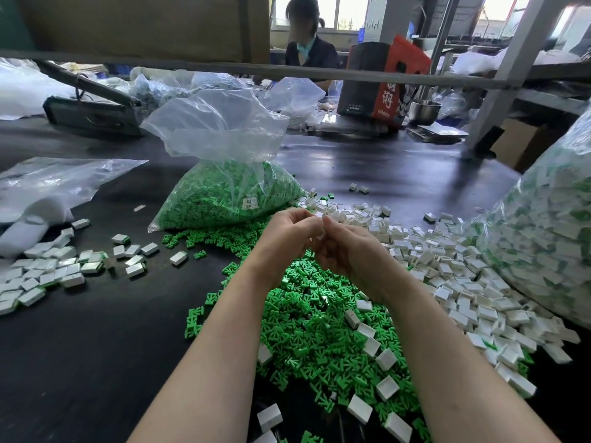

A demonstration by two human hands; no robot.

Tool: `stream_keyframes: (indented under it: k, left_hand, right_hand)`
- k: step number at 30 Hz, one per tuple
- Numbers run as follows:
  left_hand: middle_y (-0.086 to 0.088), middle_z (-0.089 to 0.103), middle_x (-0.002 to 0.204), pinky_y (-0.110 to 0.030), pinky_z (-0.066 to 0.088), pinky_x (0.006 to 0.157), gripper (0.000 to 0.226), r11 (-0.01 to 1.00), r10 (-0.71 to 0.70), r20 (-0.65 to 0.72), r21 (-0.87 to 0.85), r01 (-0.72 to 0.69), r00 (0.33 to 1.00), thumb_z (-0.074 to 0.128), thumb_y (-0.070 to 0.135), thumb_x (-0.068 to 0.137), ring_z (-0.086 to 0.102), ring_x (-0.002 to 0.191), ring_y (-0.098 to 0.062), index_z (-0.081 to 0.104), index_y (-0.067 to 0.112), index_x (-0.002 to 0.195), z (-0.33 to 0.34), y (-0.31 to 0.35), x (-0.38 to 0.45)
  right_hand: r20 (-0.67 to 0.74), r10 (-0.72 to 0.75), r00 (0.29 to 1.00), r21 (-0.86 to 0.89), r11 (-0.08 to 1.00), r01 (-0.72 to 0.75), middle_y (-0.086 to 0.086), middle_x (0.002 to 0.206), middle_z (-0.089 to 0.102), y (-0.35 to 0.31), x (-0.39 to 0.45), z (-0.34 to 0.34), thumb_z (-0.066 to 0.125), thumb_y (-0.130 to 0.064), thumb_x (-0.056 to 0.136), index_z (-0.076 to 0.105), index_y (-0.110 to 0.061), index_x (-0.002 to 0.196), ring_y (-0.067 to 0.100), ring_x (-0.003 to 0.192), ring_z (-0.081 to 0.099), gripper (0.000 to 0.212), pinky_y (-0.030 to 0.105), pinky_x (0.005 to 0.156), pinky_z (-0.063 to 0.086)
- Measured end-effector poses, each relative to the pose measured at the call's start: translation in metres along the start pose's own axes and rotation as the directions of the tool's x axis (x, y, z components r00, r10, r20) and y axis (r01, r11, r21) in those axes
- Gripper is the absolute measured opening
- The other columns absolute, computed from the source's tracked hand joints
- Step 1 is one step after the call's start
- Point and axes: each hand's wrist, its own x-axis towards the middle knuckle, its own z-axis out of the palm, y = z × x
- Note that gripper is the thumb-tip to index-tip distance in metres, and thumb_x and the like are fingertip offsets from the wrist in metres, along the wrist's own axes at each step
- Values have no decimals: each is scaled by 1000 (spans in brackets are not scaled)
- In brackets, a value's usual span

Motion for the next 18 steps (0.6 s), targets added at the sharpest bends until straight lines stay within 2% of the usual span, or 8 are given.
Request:
stream_keyframes:
  k: [4, 8, 11, 14, 18]
  left_hand:
    - [7, 49, 50, -19, 34, 46, 21, 1000, 0, -46, -19, -1, 999, 55, 5, 86, 40, 42, -5, 52, 13, 67, 7, 1, 1]
    - [6, 46, 49, -20, 34, 45, 11, 996, -4, -48, -91, 0, 999, 57, 16, 72, 38, 43, -9, 50, 14, 65, 12, 1, 0]
    - [3, 46, 48, -20, 36, 43, 18, 992, 5, -70, -122, -14, 998, 55, 5, 84, 40, 41, -11, 49, 11, 67, 14, -2, 0]
    - [2, 47, 50, -17, 38, 41, 23, 991, 14, -94, -129, -26, 995, 53, 1, 86, 43, 41, -11, 48, 11, 66, 15, -4, 1]
    - [1, 49, 54, -19, 41, 47, 24, 993, 35, -115, -111, -48, 993, 54, 2, 87, 44, 47, -9, 47, 13, 66, 18, -6, 1]
  right_hand:
    - [14, -33, 999, -32, 999, 34, 1, 61, 58, 2, -1, -2, 53, -51, 91, 63, -12, 82, 12, 54, 47, 41, 16, 45, 34]
    - [20, -53, 998, -21, 998, 54, 2, 63, 58, 2, -1, -3, 50, -47, 94, 64, -13, 80, 13, 55, 44, 39, 17, 45, 32]
    - [18, -48, 999, -8, 999, 48, 5, 69, 58, 4, 1, -3, 51, -47, 92, 65, -13, 82, 14, 58, 44, 38, 20, 49, 32]
    - [8, -43, 999, 17, 999, 43, 5, 73, 57, 8, 2, -4, 54, -46, 91, 66, -14, 85, 15, 62, 44, 35, 27, 55, 29]
    - [3, -43, 999, 97, 994, 42, -2, 69, 56, 10, 3, -5, 58, -41, 89, 65, -10, 90, 9, 60, 45, 31, 22, 55, 34]
